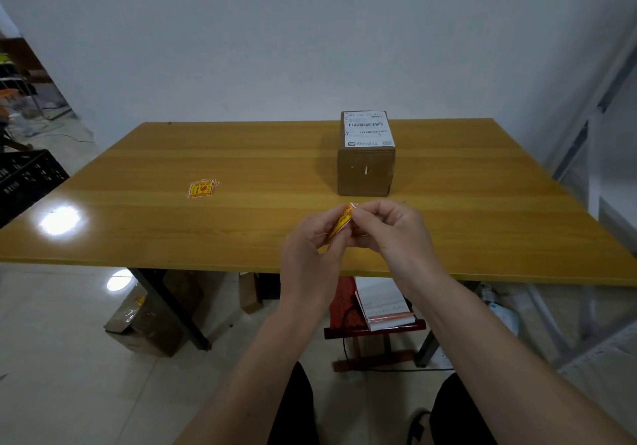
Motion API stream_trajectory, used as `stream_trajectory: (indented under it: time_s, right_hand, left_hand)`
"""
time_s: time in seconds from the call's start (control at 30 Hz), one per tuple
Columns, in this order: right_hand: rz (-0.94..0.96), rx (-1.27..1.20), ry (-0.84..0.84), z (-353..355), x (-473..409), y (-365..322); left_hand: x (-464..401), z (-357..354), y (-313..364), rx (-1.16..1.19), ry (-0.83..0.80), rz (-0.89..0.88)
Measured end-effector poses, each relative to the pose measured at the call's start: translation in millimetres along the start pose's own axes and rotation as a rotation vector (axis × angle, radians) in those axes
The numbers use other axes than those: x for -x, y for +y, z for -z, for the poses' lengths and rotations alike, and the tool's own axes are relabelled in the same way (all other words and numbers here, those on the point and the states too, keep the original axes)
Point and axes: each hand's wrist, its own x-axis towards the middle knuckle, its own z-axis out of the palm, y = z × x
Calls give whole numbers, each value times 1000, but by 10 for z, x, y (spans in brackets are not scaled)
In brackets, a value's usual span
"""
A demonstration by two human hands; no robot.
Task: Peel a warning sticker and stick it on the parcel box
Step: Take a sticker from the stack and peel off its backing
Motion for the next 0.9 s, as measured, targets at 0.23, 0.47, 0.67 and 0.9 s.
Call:
stream_trajectory:
  time_s: [0.23, 0.47, 0.67, 0.9]
  right_hand:
    - [-14, -5, -34, 27, -2, 16]
    - [-35, -83, -67, 19, 12, 9]
    - [-29, -132, -126, 14, 33, 5]
    - [-38, -210, -183, 11, 46, -12]
  left_hand:
    - [-4, -4, 27, 82, 48, 29]
    - [8, -13, -15, -12, 91, -33]
    - [3, 1, -21, -56, 127, -81]
    - [-22, 52, -71, -71, 168, -134]
